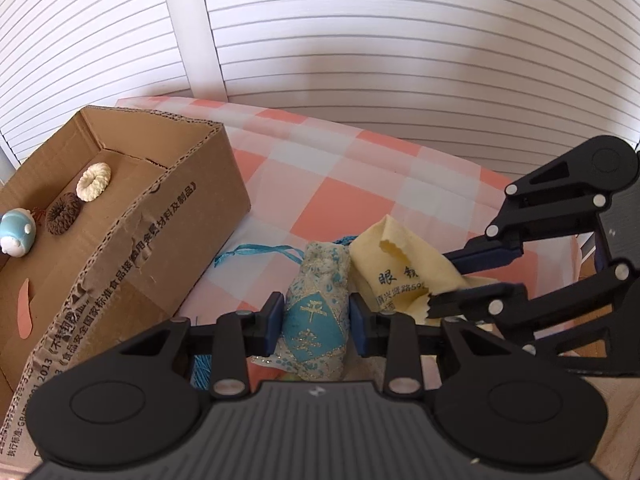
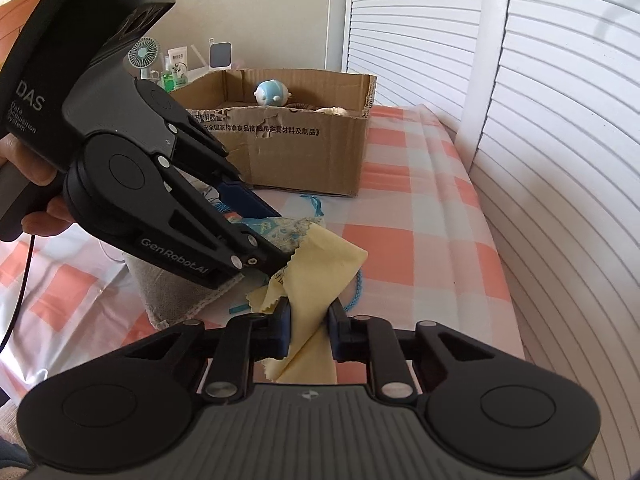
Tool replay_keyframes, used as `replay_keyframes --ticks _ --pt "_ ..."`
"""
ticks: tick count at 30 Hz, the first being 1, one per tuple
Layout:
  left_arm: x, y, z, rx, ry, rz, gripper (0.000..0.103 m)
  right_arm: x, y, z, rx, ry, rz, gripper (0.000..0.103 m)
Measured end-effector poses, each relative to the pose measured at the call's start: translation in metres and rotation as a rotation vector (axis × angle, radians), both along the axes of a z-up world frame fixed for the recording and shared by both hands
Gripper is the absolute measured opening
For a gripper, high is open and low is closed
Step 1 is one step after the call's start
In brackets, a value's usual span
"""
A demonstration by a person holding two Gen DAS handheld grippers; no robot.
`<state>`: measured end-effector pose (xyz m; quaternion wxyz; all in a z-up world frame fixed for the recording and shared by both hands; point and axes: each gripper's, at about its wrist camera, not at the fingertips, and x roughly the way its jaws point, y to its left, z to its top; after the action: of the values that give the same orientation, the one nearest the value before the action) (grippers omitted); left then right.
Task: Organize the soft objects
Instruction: 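Close left tool on blue floral sachet while right tool grasps yellow cloth, then carry sachet into box and open left tool while right tool holds yellow cloth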
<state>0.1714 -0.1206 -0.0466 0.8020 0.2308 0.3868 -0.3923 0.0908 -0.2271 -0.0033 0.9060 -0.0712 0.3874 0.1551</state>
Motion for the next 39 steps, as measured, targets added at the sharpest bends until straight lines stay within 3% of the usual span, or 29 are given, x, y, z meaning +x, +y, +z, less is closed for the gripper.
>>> replay_keyframes --ticks 3,19,20,22,24,31,35,37,39 --pt "-0.002 0.001 0.003 -0.004 -0.004 0.009 0.03 -0.003 -0.003 0.001 0.003 -0.001 -0.002 0.011" --pt "-0.027 0.015 0.04 -0.021 -0.088 0.028 0.028 -0.023 -0.021 0.023 -0.069 -0.055 -0.06 0.011" --pt "-0.028 0.015 0.042 -0.023 -0.094 0.03 0.028 -0.023 -0.022 0.023 -0.065 -0.047 -0.057 0.016" --pt "-0.029 0.015 0.047 -0.026 -0.101 0.032 0.028 -0.024 -0.024 0.021 -0.05 -0.032 -0.056 0.035" --pt "-0.03 0.016 0.05 -0.027 -0.107 0.032 0.028 -0.024 -0.025 0.017 -0.028 -0.015 -0.063 0.061" --pt "-0.034 0.019 0.058 -0.027 -0.11 0.041 0.028 -0.018 -0.03 0.003 0.045 0.004 -0.106 0.066" --pt "-0.035 0.02 0.059 -0.018 -0.103 0.046 0.028 -0.011 -0.022 -0.007 0.031 0.01 -0.107 0.065" --pt "-0.035 0.021 0.06 -0.015 -0.101 0.048 0.028 -0.011 -0.015 -0.01 -0.015 -0.004 -0.096 0.054" --pt "-0.037 0.023 0.061 -0.015 -0.101 0.048 0.028 -0.011 -0.012 -0.008 -0.026 -0.008 -0.077 0.025"
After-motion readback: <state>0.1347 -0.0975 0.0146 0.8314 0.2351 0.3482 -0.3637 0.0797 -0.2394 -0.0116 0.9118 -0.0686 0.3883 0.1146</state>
